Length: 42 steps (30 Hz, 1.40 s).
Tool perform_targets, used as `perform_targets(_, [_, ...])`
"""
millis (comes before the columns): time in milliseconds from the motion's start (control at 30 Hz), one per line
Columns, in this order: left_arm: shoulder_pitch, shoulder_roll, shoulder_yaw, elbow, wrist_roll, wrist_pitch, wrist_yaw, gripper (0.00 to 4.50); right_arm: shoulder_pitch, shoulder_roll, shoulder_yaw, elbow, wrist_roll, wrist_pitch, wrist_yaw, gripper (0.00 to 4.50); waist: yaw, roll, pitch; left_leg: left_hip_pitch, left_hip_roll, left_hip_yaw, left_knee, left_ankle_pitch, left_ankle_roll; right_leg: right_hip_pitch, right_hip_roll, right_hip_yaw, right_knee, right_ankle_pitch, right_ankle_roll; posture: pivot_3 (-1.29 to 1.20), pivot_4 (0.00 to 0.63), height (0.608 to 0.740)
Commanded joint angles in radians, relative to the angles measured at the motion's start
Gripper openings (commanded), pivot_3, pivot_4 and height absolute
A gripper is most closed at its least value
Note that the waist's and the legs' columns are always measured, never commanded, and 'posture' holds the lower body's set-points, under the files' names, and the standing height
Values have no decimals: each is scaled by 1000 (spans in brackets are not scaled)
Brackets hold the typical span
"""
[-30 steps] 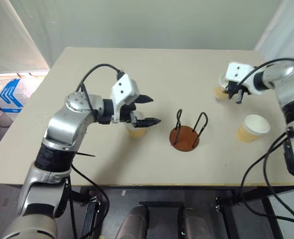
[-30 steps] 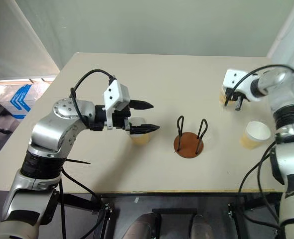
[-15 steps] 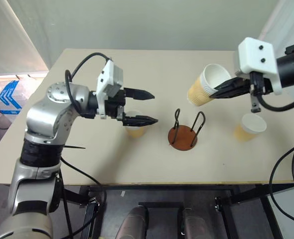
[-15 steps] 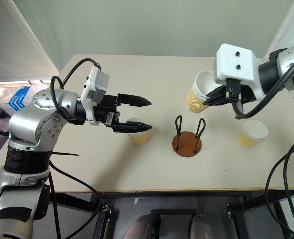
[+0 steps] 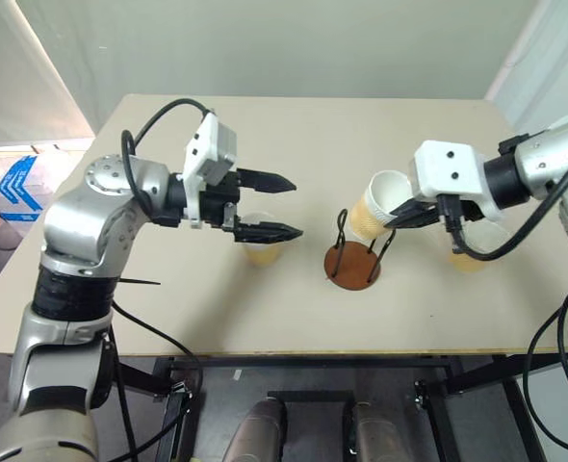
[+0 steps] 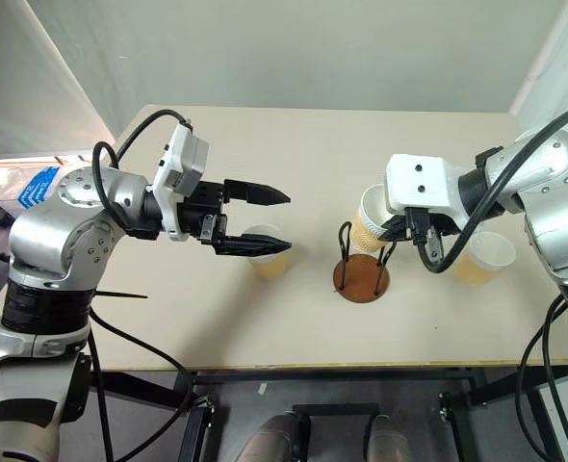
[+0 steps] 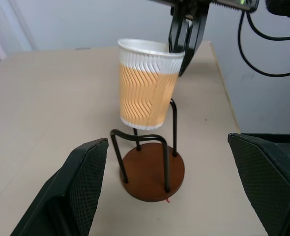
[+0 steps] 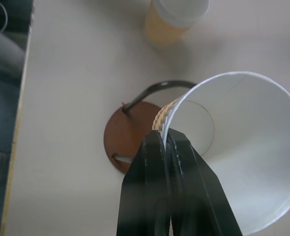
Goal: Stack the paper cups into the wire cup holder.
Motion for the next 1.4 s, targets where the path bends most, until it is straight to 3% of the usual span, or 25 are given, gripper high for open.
perform_targets(33, [-3, 22, 8, -34, 7, 1, 8, 4287, -5, 18, 16, 18, -28, -22, -32, 17, -1, 0, 0, 0, 0, 0, 0, 0, 0, 0, 0, 0, 0, 0, 0, 0, 150, 740])
perform_targets(133, [2, 35, 5, -35, 17, -1, 9, 4287, 2, 24, 15, 21, -24, -5, -44, 670, -1, 0, 0, 0, 0, 0, 0, 0, 0, 0, 0, 0, 0, 0, 0, 0, 150, 740])
perform_targets(400, [32, 88, -8, -36, 66, -26, -2, 4287, -6, 57, -103, 36, 34, 93, -151, 3321, -2, 0, 0, 0, 0, 0, 0, 0, 0, -1, 0, 0, 1, 0, 0, 0, 150, 740])
perform_targets(700, [121, 251, -78, -5, 247, -273, -117, 4287, -40, 57, -455, -67, 338, 516, -248, 3321, -1, 0, 0, -2, -1, 0, -2, -1, -3, -3, 0, 1, 0, -1, 0, 0, 150, 740])
perform_targets(867, [92, 208, -134, 144, 381, -433, -85, 4287, 42, 50, -500, -166, 429, 567, -314, 3321, -1, -1, 0, -1, -1, 0, -5, -2, -2, -3, 0, 1, 1, -4, -2, 0, 150, 740])
perform_targets(1267, [117, 104, -165, 252, 486, -592, -43, 4287, 170, 24, -534, -251, 553, 568, -445, 3321, -1, -1, -1, -3, -1, 0, -5, -1, -2, -6, 0, 1, 1, -3, -1, 0, 150, 740])
perform_targets(1400, [116, 77, -164, 270, 486, -625, -49, 3333, 183, 10, -536, -242, 573, 554, -471, 3370, -1, -1, -1, -3, -1, 0, -5, -1, -2, -6, 0, 1, 1, -2, 1, 0, 150, 740])
